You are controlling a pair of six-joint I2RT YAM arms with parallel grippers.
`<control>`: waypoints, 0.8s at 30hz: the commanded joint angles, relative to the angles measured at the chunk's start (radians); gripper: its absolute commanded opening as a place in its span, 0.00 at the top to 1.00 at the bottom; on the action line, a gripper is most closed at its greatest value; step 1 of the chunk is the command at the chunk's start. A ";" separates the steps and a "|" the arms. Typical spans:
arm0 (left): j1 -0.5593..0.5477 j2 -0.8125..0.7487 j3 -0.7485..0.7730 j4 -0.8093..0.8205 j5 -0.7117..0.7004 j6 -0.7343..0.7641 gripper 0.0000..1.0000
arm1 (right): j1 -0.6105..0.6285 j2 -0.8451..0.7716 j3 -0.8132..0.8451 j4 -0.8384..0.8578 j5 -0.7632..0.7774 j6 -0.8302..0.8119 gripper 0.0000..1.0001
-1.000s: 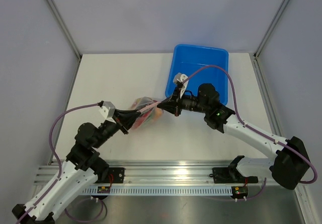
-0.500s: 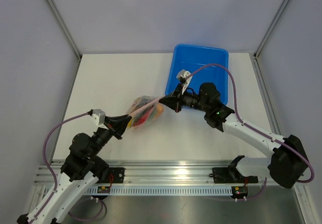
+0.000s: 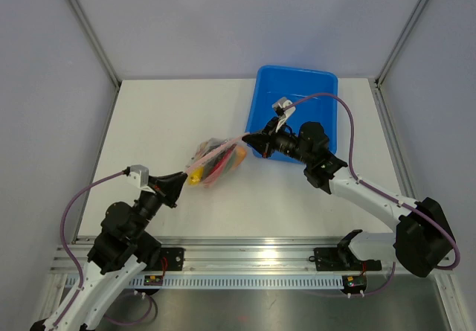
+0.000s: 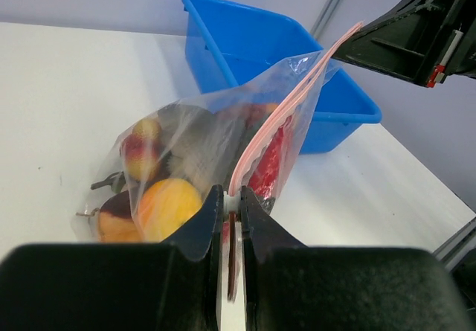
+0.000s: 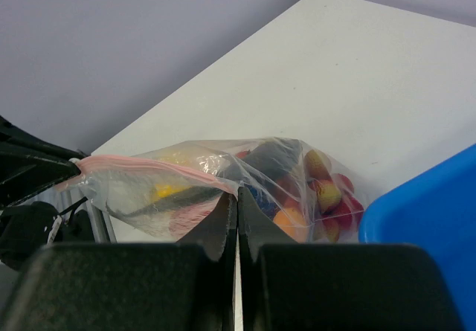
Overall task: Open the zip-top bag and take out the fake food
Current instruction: Unzip the zipper food storage bag at the center of the board, then open the zipper of the food storage bag at the center of the board.
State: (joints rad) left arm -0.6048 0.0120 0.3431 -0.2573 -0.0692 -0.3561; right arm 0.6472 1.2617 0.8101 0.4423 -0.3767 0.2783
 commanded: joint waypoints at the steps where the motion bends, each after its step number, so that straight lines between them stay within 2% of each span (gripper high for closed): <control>1: 0.002 -0.046 0.004 -0.023 -0.070 -0.004 1.00 | -0.032 -0.002 0.003 0.093 0.099 0.027 1.00; 9: 0.002 -0.080 -0.004 -0.030 -0.096 -0.020 0.98 | -0.044 -0.001 0.003 0.090 0.090 0.039 1.00; 12: 0.002 -0.070 -0.004 -0.016 -0.084 -0.011 0.86 | -0.044 -0.001 0.006 0.087 0.076 0.035 1.00; 13: 0.002 -0.067 -0.003 -0.011 -0.081 -0.012 0.80 | -0.044 -0.001 0.006 0.087 0.071 0.024 1.00; 14: 0.002 -0.066 -0.001 0.001 -0.078 -0.015 0.68 | -0.044 0.001 0.014 0.076 0.058 0.016 1.00; 18: 0.002 -0.063 0.011 0.049 -0.078 -0.052 0.47 | -0.044 0.007 0.023 0.056 0.024 -0.001 1.00; 20: 0.002 -0.046 0.023 0.082 -0.080 -0.049 0.43 | -0.044 0.011 0.026 0.052 0.012 -0.016 1.00; 23: 0.002 -0.018 0.065 0.119 -0.080 -0.037 0.42 | -0.044 0.015 0.034 0.033 -0.014 -0.040 1.00; 24: 0.002 0.035 0.076 0.127 -0.073 -0.021 0.42 | -0.043 0.018 0.037 0.024 -0.033 -0.045 1.00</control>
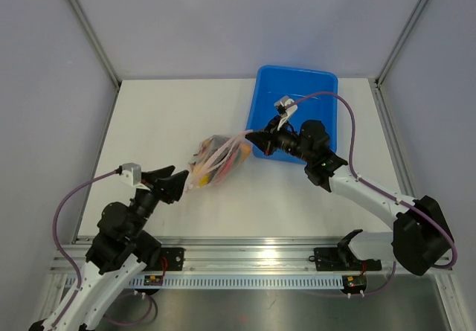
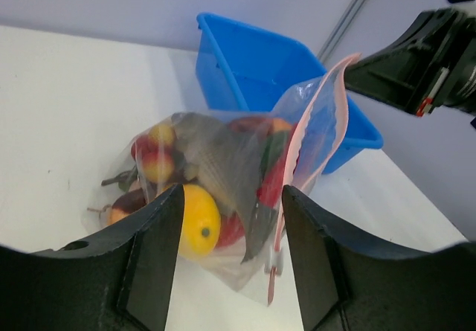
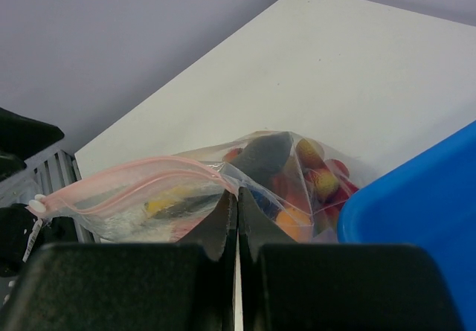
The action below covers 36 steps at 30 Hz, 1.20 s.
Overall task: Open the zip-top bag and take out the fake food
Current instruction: Open the zipper of the food storage bag at the center of the board.
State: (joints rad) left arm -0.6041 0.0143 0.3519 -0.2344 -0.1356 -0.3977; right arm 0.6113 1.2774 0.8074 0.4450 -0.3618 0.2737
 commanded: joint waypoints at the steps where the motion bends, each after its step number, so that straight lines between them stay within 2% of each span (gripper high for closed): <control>1: 0.001 0.055 0.088 0.127 -0.002 0.028 0.42 | -0.008 0.003 0.042 0.017 -0.052 -0.050 1.00; 6: 0.001 0.279 0.157 0.191 0.102 0.091 0.40 | -0.007 0.011 0.055 -0.002 -0.069 -0.059 1.00; 13: 0.001 0.455 0.206 0.230 0.226 0.129 0.38 | -0.007 0.007 0.055 -0.008 -0.077 -0.064 1.00; 25: 0.001 0.581 0.180 0.340 0.352 0.128 0.41 | -0.005 0.016 0.064 -0.017 -0.081 -0.067 1.00; 30: 0.001 0.622 0.199 0.317 0.355 0.143 0.52 | -0.005 0.022 0.070 -0.022 -0.092 -0.065 1.00; 36: 0.001 0.665 0.193 0.332 0.370 0.152 0.58 | -0.001 0.026 0.072 -0.026 -0.091 -0.073 1.00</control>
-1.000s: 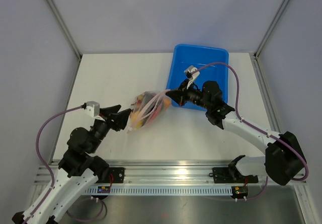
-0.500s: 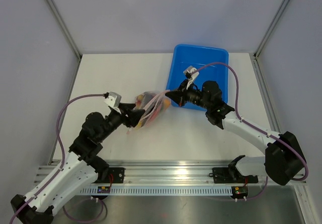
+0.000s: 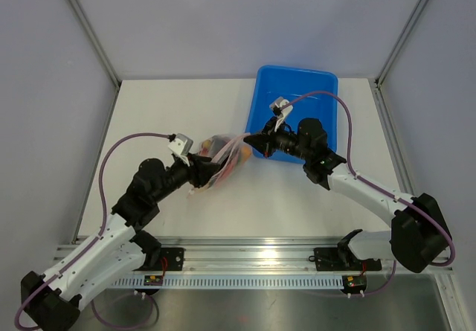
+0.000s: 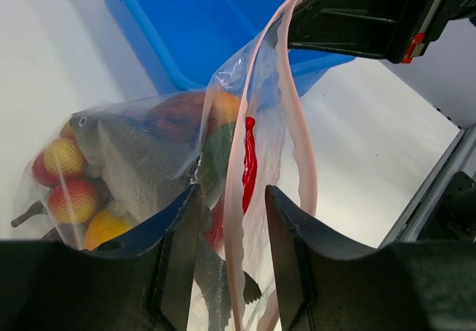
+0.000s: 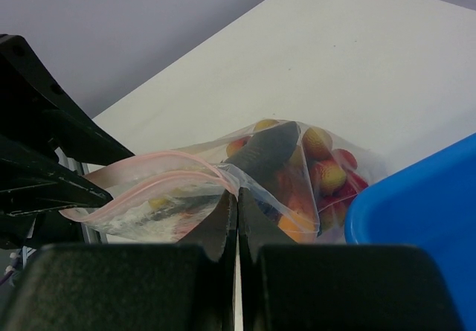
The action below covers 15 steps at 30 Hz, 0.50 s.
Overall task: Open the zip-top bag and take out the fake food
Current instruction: Open the zipper of the food storage bag at the center of the board.
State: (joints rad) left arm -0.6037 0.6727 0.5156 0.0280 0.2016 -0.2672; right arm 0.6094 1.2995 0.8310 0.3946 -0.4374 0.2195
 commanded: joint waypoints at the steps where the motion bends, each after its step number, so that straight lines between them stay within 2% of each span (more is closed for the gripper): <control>1: 0.001 0.004 0.021 0.079 0.030 0.025 0.58 | 0.003 0.007 0.049 0.024 -0.017 -0.019 1.00; 4: 0.001 0.005 0.003 0.093 0.035 0.031 0.67 | 0.004 0.009 0.054 0.021 -0.020 -0.020 1.00; 7: 0.001 0.005 0.004 0.084 0.036 0.045 0.86 | 0.009 0.011 0.056 0.018 -0.020 -0.022 1.00; 8: 0.001 0.005 0.006 0.081 0.035 0.049 0.97 | 0.009 0.011 0.056 0.015 -0.020 -0.023 1.00; 9: 0.001 0.005 0.008 0.078 0.030 0.059 1.00 | 0.010 0.009 0.057 0.012 -0.020 -0.025 1.00; 12: 0.001 -0.001 0.006 0.073 0.016 0.066 1.00 | 0.013 0.004 0.063 -0.003 -0.023 -0.029 1.00; 15: 0.001 -0.028 -0.003 0.070 -0.022 0.075 1.00 | 0.019 -0.009 0.066 -0.022 -0.043 -0.039 0.92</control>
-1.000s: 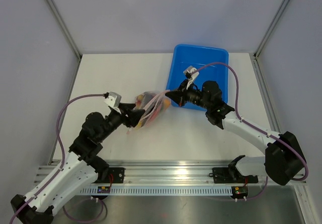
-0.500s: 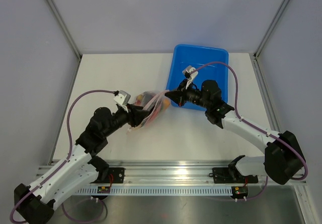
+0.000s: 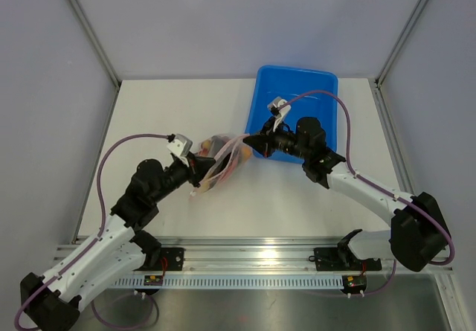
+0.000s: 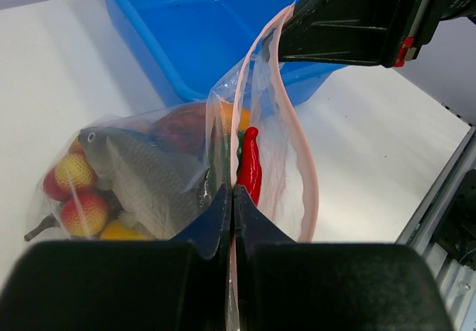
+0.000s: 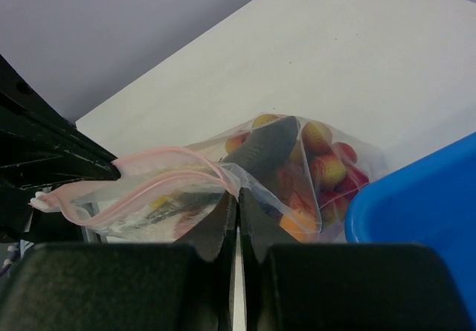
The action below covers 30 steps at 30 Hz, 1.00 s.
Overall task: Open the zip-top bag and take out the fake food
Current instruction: Open the zipper of the food storage bag at the center of the board.
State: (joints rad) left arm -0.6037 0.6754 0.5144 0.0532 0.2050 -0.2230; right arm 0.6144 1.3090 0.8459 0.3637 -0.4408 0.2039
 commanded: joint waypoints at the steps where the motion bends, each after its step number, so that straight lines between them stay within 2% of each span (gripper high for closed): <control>1: 0.001 -0.040 -0.005 0.046 -0.038 0.036 1.00 | 0.016 -0.022 0.056 0.003 -0.036 -0.024 0.87; 3: 0.001 -0.071 -0.016 0.045 -0.068 0.042 1.00 | 0.021 -0.033 0.064 -0.023 -0.026 -0.021 0.80; 4: 0.001 -0.080 -0.019 0.045 -0.076 0.047 1.00 | 0.021 -0.034 0.070 -0.031 -0.022 -0.017 0.71; 10: -0.007 -0.091 -0.024 0.056 -0.081 0.051 1.00 | 0.027 -0.073 0.084 -0.106 0.051 0.041 0.59; 12: -0.010 -0.096 -0.027 0.063 -0.095 0.054 1.00 | 0.027 -0.088 0.097 -0.149 0.069 0.078 0.52; 19: -0.013 -0.123 -0.045 0.099 -0.241 0.077 1.00 | 0.027 -0.140 0.094 -0.187 0.093 0.112 0.44; 30: -0.013 0.131 -0.007 0.194 -0.271 0.117 1.00 | 0.027 -0.151 0.082 -0.169 0.057 0.127 0.43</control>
State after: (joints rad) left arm -0.6144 0.7673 0.4759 0.1333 -0.0246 -0.1413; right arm 0.6327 1.1671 0.9051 0.1772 -0.3779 0.3141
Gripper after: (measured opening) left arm 0.005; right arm 0.568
